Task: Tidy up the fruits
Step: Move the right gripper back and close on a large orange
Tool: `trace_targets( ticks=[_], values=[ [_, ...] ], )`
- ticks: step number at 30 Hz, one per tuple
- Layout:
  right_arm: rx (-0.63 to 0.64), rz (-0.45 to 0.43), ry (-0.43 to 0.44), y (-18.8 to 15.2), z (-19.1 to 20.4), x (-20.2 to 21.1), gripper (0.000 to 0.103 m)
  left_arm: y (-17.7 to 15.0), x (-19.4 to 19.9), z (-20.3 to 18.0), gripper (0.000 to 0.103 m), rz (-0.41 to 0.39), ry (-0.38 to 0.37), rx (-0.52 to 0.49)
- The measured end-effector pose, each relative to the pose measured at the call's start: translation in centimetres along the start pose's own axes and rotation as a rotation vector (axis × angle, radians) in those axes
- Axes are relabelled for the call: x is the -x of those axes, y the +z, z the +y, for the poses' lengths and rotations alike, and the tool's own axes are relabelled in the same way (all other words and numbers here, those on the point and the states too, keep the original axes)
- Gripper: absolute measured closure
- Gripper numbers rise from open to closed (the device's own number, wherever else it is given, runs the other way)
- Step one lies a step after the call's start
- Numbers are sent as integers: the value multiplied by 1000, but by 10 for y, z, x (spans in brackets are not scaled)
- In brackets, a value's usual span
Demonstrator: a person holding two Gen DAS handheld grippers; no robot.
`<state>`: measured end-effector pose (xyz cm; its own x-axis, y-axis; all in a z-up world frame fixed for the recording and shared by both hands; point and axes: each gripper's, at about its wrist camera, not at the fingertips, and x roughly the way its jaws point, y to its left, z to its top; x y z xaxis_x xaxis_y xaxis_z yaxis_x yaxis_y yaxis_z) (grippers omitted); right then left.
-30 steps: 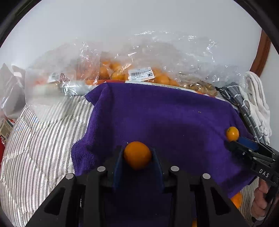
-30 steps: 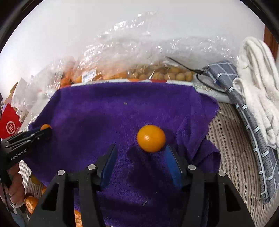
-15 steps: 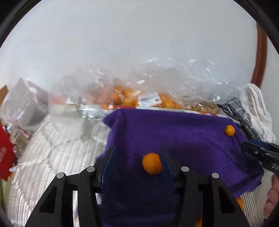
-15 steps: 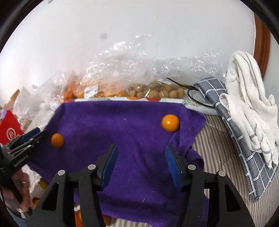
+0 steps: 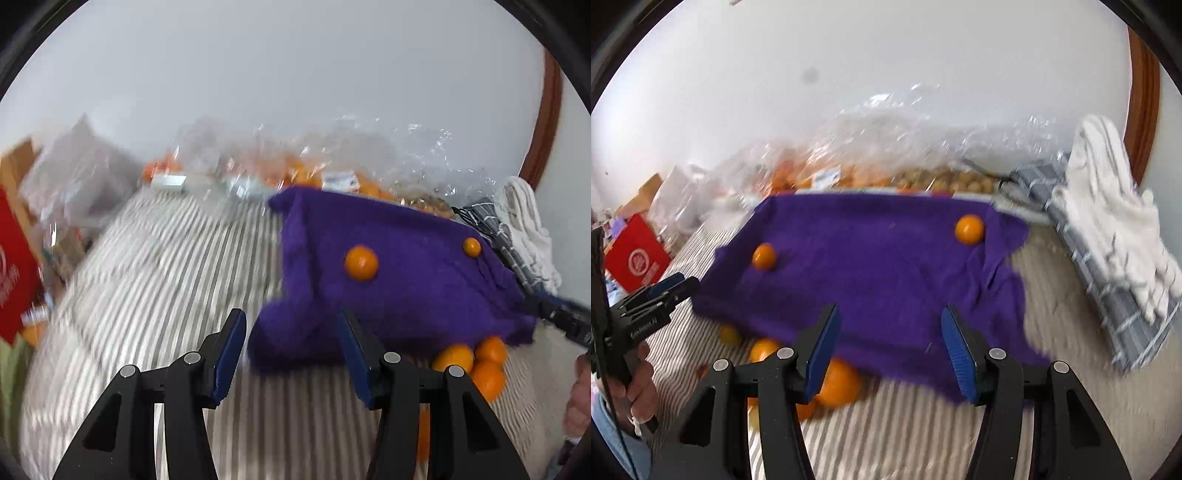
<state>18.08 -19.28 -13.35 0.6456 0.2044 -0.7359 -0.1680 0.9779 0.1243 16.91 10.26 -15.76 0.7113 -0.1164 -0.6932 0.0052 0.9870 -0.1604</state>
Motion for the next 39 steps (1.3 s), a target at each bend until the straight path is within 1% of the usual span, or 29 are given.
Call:
trace_targets(
  ticks=[2, 3, 6, 10, 12, 14, 19, 20, 22, 24, 27, 31, 32, 35, 39],
  values=[
    [-11, 13, 32, -12, 4, 1, 51, -11, 6, 8, 54, 27, -27, 19],
    [-13, 20, 47, -17, 7, 1, 52, -16, 10, 9, 54, 25, -25, 15],
    [-10, 42, 77, -25, 15, -1, 53, -29, 21, 7, 54, 9, 8, -10],
    [-5, 96, 97, -29, 26, -14, 53, -32, 23, 2, 54, 9, 28, -40],
    [-36, 128, 96, -28, 25, -24, 53, -32, 25, 4, 54, -2, 43, -37],
    [-80, 153, 98, -26, 22, -33, 53, -30, 25, 6, 54, 0, 37, -25],
    [-184, 225, 135, -23, 16, -56, 53, -30, 24, 8, 54, 14, 21, -8],
    [-203, 225, 145, -24, 15, -58, 54, -30, 24, 8, 54, 13, 24, -7],
    [-201, 222, 144, -25, 15, -57, 64, -30, 24, 8, 54, 11, 32, -9],
    [-194, 218, 151, -26, 13, -53, 64, -30, 24, 7, 54, 12, 37, -12],
    [-166, 196, 122, -32, 5, -40, 64, -31, 20, 6, 54, 32, 42, -24],
    [-61, 131, 20, -42, -5, -16, 64, -33, 16, 2, 54, 56, 27, -43],
    [-38, 122, 14, -44, -7, -13, 63, -34, 15, 0, 54, 64, 23, -47],
    [-32, 120, 45, -49, -17, -12, 62, -36, 10, -2, 54, 90, 21, -56],
    [-47, 111, 59, -53, -27, -14, 62, -38, 5, -3, 54, 123, 15, -59]
  ],
)
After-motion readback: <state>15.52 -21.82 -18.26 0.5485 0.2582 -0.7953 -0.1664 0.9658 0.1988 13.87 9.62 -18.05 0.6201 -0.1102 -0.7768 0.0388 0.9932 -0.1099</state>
